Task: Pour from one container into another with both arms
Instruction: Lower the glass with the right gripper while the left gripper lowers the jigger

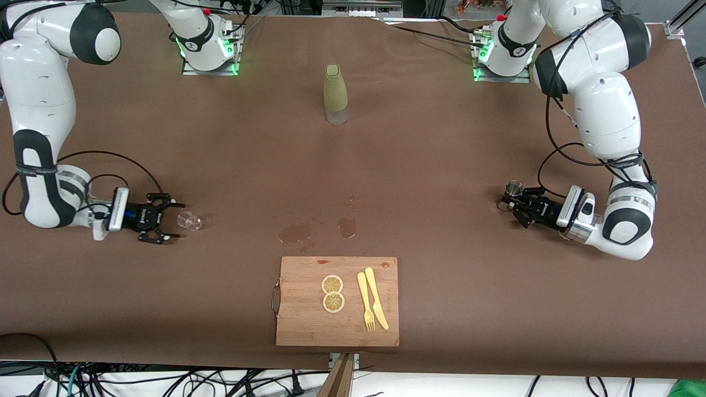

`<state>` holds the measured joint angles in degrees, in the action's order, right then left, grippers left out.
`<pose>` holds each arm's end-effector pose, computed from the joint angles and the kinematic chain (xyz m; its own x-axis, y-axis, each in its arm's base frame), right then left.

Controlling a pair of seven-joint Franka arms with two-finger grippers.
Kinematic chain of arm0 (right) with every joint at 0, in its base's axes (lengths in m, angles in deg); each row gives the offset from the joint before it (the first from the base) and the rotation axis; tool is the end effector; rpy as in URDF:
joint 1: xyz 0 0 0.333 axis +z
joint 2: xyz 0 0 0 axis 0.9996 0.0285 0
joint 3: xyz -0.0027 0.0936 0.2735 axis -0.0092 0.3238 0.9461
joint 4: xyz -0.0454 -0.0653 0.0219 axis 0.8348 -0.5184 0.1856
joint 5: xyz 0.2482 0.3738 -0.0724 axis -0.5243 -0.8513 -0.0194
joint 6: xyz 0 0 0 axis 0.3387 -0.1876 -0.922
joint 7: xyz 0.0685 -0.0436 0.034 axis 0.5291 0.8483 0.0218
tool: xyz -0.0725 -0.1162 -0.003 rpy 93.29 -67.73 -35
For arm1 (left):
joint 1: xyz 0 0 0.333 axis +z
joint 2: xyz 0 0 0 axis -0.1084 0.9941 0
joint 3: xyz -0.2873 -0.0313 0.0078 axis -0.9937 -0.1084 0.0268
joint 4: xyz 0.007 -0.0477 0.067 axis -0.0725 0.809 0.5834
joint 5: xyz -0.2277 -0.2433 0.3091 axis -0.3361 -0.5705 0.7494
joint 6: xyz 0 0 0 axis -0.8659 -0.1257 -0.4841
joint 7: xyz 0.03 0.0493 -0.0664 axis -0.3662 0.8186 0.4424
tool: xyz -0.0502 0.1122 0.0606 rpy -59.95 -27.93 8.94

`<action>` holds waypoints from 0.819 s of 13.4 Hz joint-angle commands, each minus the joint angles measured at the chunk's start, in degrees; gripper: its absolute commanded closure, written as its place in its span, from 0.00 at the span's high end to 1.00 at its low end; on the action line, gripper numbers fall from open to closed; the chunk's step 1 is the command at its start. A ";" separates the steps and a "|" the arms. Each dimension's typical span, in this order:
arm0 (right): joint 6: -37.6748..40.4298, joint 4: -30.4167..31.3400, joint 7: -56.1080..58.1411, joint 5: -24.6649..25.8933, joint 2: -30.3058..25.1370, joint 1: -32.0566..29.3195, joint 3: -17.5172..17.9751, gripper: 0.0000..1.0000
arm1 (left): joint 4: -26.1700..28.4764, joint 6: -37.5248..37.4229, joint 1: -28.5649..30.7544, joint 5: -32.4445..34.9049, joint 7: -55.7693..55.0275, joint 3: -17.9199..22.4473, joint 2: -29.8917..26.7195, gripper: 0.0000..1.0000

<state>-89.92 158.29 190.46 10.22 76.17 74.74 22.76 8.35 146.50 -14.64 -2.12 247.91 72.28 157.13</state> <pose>0.6257 -0.1565 0.0046 0.0418 0.3884 0.9206 0.9990 -0.0330 -0.0315 0.6170 0.0841 0.0344 -0.1437 -0.2042 0.9683 -0.8842 0.4660 -0.0329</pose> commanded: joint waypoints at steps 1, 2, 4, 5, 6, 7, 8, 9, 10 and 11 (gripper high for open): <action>4.21 -4.22 -5.33 1.00 -0.66 -0.17 -3.79 1.00 | 1.55 0.09 0.24 -3.60 11.52 0.42 -0.82 0.00; 5.44 -6.33 -8.14 1.71 -0.75 -0.09 -4.67 1.00 | 1.99 0.53 0.24 -5.28 9.42 0.42 -0.73 0.00; 7.12 -10.98 -16.90 2.07 -1.27 -0.09 -6.17 1.00 | 2.17 1.75 0.24 -8.44 6.16 0.34 -0.55 0.00; 7.91 -13.71 -22.52 2.41 -1.63 0.00 -6.87 1.00 | 2.17 3.33 0.42 -10.89 3.71 0.34 -0.55 0.00; 8.44 -16.61 -28.76 3.29 -1.98 0.26 -7.05 1.00 | 2.17 3.95 0.33 -12.31 1.94 0.34 -0.46 0.00; 8.53 -19.51 -34.74 4.17 -2.50 0.35 -6.88 1.00 | 2.17 4.57 0.33 -12.76 0.88 0.25 -0.12 0.00; 8.53 -21.62 -40.45 5.13 -2.68 0.44 -6.71 1.00 | 2.17 4.57 0.33 -12.94 -0.52 -0.01 0.15 0.00; 8.53 -23.47 -46.25 6.01 -3.29 1.05 -6.62 1.00 | 2.17 5.27 0.33 -13.20 -1.67 -1.06 0.41 0.00; 8.36 -24.97 -52.31 7.15 -4.08 2.10 -6.62 1.00 | 2.17 7.36 0.33 -14.42 -1.77 -1.50 0.41 0.00; 8.18 -26.20 -58.12 8.30 -4.96 3.33 -6.62 1.00 | 2.17 8.52 0.33 -15.30 -1.77 -1.51 0.41 0.00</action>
<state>-82.34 135.08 141.64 16.01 72.05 76.34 16.29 9.69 152.92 -14.09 -14.98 244.46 71.08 157.55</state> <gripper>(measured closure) 0.000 0.793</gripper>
